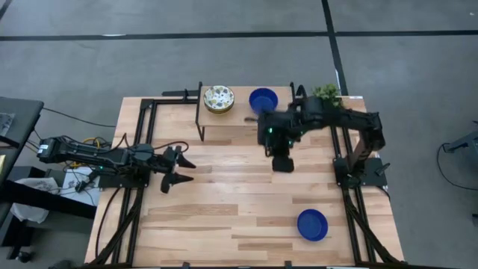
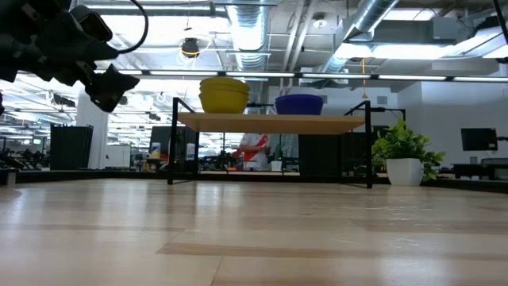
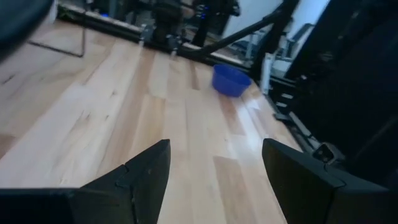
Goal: Pick & Place Mini bowls
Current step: Stack the blue bowl on the blue bowl on the shelf
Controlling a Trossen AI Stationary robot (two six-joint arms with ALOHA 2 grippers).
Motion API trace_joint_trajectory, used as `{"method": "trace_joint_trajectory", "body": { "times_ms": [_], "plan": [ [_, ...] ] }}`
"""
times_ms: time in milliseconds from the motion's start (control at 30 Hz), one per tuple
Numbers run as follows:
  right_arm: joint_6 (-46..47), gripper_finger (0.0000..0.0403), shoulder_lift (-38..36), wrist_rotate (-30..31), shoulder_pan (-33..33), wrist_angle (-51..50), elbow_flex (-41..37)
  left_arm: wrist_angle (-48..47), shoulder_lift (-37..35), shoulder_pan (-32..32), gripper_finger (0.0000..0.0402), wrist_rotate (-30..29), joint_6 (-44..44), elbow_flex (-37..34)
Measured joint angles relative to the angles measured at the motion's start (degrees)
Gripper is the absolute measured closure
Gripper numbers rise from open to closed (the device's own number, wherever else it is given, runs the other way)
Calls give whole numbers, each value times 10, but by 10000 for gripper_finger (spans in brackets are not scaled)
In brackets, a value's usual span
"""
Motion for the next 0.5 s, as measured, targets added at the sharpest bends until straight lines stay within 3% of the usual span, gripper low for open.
{"method": "trace_joint_trajectory", "body": {
  "times_ms": [333,500],
  "plan": [
    [61,333,1,1,122,19,-181,8,-40,0,149,79,-6,0],
    [129,333,-21,1,194,110,-292,3,-60,0,149,79,-6,0]
  ]
}}
